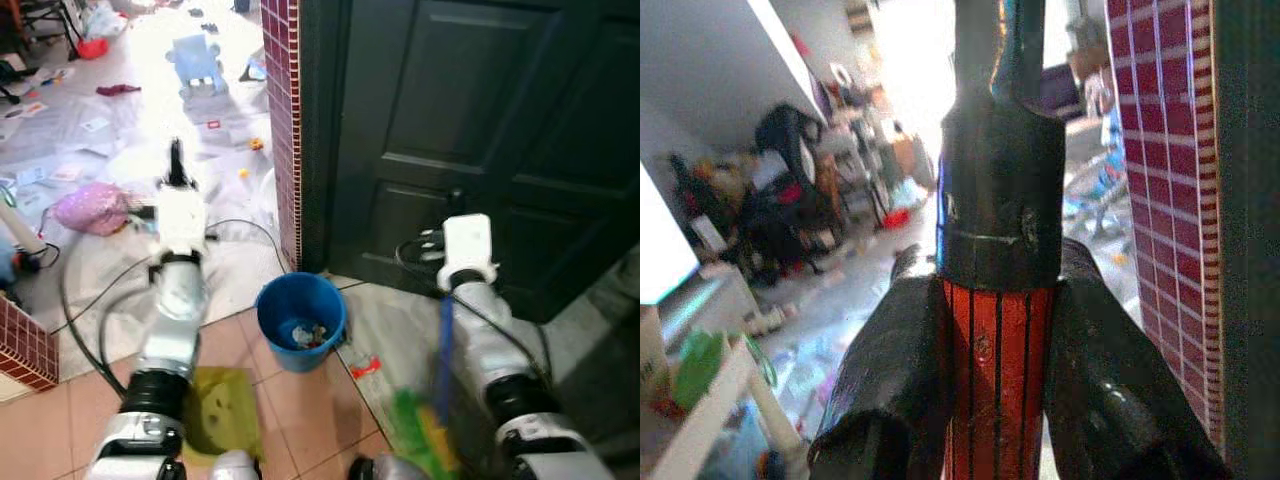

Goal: Sweep floor

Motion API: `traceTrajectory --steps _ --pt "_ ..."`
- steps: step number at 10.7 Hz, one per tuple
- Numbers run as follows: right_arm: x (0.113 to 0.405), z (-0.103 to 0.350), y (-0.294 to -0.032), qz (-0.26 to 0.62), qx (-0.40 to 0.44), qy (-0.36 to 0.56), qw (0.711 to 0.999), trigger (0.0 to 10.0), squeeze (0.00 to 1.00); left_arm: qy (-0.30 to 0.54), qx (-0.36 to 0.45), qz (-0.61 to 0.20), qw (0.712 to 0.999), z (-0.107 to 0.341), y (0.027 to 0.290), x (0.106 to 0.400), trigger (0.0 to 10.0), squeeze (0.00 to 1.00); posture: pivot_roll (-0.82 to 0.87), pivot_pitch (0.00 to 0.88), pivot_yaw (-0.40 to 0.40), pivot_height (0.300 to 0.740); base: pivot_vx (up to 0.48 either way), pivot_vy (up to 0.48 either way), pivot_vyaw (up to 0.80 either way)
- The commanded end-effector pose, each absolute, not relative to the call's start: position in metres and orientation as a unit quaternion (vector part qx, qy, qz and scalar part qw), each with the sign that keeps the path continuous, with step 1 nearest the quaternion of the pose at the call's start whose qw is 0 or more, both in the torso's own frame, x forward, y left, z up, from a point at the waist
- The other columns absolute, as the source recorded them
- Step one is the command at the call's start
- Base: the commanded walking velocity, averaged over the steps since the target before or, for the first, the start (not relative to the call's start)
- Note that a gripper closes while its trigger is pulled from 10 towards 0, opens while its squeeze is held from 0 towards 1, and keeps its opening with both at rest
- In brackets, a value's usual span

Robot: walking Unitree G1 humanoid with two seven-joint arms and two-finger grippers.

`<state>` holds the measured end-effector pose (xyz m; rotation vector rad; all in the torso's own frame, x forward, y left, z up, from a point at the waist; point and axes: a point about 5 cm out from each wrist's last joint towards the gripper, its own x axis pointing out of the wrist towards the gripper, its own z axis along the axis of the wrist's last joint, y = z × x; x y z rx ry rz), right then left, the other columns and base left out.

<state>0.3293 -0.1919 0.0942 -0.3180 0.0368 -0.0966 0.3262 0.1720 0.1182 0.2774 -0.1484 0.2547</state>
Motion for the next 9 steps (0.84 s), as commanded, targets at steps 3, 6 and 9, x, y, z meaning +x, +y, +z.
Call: traceTrajectory --steps 3,6,9 --pt "0.348 0.132 -0.211 -0.075 -0.204 -0.046 0.975 10.0 0.00 -0.054 0.090 0.146 0.984 0.106 0.170 0.327 10.0 0.00 -0.08 0.000 0.000 0.740 0.000 0.000 0.00" --pt "0.353 0.136 -0.202 -0.061 -0.149 -0.059 0.985 10.0 0.00 0.030 0.023 0.174 0.984 0.073 0.174 0.322 10.0 0.00 -0.08 0.002 0.003 0.740 0.000 0.000 0.00" --pt "0.354 0.131 -0.190 -0.031 -0.092 -0.054 0.994 10.0 0.00 0.036 0.032 0.155 0.987 0.065 0.168 0.324 10.0 0.00 -0.09 0.003 0.006 0.740 0.000 0.000 0.00"
